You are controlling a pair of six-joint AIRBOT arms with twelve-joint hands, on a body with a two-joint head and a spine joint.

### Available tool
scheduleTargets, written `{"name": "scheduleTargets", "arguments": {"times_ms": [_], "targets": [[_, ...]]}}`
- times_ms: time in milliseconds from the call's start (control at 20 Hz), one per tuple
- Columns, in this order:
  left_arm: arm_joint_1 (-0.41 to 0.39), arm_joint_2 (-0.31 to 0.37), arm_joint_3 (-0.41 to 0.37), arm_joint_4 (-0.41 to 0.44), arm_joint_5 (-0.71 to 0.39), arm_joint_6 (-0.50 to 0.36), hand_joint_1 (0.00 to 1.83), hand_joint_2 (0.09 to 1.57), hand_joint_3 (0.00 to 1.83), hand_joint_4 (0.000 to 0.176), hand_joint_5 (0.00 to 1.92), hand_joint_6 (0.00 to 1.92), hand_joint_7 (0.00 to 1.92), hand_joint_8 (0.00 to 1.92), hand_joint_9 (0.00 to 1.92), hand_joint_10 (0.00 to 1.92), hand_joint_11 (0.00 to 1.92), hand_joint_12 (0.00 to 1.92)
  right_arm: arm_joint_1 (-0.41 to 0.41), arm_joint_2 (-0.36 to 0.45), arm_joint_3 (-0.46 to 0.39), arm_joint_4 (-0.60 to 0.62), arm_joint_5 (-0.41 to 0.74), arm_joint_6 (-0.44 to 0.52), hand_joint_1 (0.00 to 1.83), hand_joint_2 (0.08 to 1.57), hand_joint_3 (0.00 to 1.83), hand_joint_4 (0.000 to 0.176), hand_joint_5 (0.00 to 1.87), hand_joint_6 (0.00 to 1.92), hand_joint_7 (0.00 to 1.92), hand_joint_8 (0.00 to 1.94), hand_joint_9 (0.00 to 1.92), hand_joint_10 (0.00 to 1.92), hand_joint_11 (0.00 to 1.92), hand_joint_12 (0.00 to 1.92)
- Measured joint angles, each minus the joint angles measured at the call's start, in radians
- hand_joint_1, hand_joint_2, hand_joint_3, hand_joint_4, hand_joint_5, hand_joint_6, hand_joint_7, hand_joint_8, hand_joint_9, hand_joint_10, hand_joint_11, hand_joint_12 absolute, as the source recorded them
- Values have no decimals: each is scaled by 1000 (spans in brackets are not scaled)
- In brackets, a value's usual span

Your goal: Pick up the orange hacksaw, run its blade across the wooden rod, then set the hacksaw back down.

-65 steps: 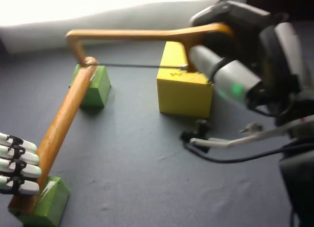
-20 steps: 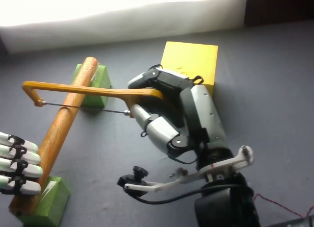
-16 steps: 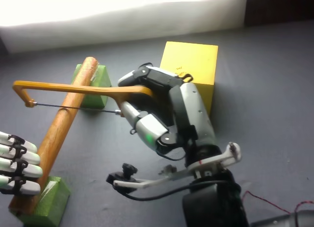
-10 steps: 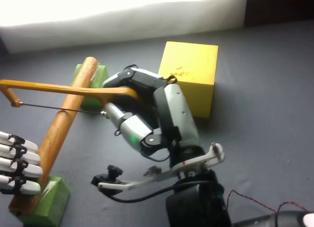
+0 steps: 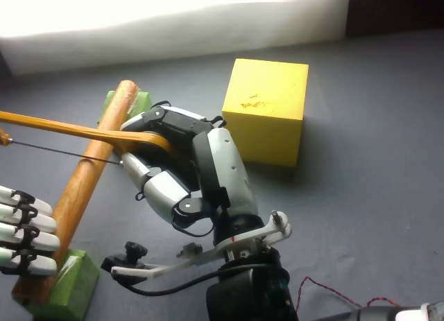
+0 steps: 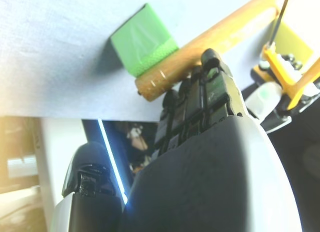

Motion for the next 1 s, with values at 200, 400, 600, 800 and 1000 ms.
{"name": "scheduleTargets", "arguments": {"times_ms": [200, 400, 600, 800, 1000], "targets": [[0, 0, 0, -2, 0, 0, 105, 1273, 1, 0, 88, 0, 41, 0, 47, 0, 0, 147, -3, 16, -3, -12, -5, 6, 1357, 1119, 0, 0, 902, 857, 1010, 1023, 950, 1310, 832, 1532], [2, 0, 0, -4, 0, 0, 88, 1282, 2, 0, 80, 1, 37, 1, 44, 2, 0, 167, -37, 105, -82, -19, 21, -4, 1276, 1125, 4, 0, 883, 957, 1033, 1081, 947, 1192, 831, 1523], [2, 0, 0, -5, 2, 0, 124, 1268, 0, 0, 104, 2, 68, 2, 69, 2, 0, 225, -62, 172, -150, -17, 24, -13, 1351, 1144, 4, 0, 839, 964, 953, 1086, 890, 1362, 821, 1533], [2, 0, -1, -6, 3, 0, 89, 1295, 4, 0, 78, 2, 26, 2, 26, 3, 0, 58, -81, 235, -203, -26, 32, -15, 1271, 1145, 0, 0, 846, 1023, 997, 1126, 918, 1225, 820, 1535], [2, 0, -1, -4, 3, 0, 86, 1294, 1, 0, 79, 3, 29, 4, 28, 5, 10, 47, -90, 280, -241, -32, 46, -18, 1367, 1156, 1, 0, 809, 1016, 920, 1104, 867, 1408, 808, 1520]]}}
